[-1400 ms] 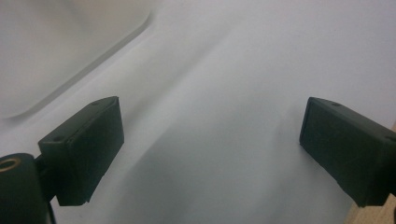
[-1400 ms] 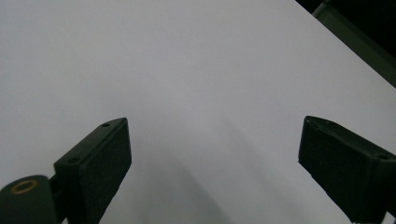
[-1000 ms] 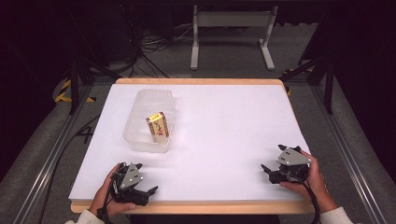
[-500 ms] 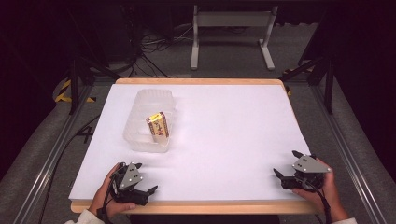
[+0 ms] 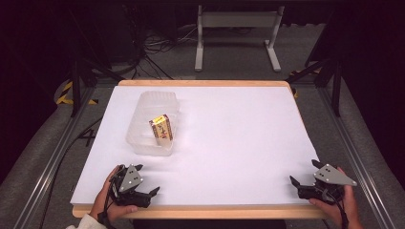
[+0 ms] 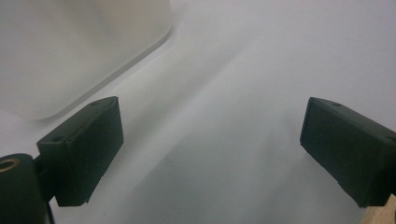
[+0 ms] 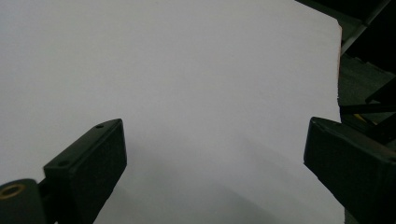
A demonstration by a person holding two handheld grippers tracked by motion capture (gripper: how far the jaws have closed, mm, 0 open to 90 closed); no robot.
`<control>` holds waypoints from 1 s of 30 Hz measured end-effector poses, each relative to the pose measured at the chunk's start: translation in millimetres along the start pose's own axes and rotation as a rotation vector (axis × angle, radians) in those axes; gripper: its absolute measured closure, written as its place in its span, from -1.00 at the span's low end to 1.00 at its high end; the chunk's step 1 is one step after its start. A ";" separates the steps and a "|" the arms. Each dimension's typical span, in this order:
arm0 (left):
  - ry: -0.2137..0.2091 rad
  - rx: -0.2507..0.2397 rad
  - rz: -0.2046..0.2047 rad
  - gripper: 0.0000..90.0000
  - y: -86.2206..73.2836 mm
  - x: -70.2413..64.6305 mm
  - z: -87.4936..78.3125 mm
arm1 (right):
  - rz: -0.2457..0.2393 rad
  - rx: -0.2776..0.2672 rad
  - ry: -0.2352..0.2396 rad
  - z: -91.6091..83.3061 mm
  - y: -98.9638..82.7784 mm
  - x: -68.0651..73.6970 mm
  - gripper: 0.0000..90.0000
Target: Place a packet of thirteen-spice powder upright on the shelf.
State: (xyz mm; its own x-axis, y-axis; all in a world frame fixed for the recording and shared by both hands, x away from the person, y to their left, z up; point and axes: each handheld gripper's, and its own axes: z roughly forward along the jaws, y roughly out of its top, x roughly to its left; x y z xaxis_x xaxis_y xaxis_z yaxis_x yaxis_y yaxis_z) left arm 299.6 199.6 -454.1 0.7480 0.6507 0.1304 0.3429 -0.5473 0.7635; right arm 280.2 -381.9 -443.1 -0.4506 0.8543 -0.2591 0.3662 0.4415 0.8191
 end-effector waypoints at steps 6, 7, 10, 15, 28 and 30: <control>0.003 -0.008 -0.010 -0.85 -0.2 1.4 -0.6 | 0.010 -0.024 -0.004 -3.8 -2.3 -1.3 -0.86; 0.002 -0.009 -0.010 -0.85 -0.1 1.3 -0.5 | 0.015 -0.028 -0.002 -4.1 -2.7 -1.3 -0.86; 0.002 -0.006 -0.009 -0.85 0.0 1.1 -0.2 | 0.022 -0.036 0.002 -4.5 -2.1 -1.6 -0.86; -0.004 0.001 -0.002 -0.85 0.1 1.4 0.4 | 0.014 -0.036 0.002 -3.9 -1.0 -0.5 -0.87; -0.002 0.004 -0.003 -0.85 0.0 1.6 0.6 | -0.003 -0.021 0.007 -0.5 -1.0 1.2 -0.87; 0.000 0.006 -0.004 -0.85 0.4 1.6 1.0 | -0.003 -0.019 0.013 0.2 -1.1 0.8 -0.88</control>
State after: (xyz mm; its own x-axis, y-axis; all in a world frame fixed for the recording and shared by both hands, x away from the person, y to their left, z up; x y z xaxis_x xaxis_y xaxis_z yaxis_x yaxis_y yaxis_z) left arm 301.5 199.9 -454.2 0.7470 0.6525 0.1273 0.3494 -0.5482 0.7599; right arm 279.6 -381.6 -444.3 -0.4619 0.8495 -0.2548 0.3492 0.4383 0.8282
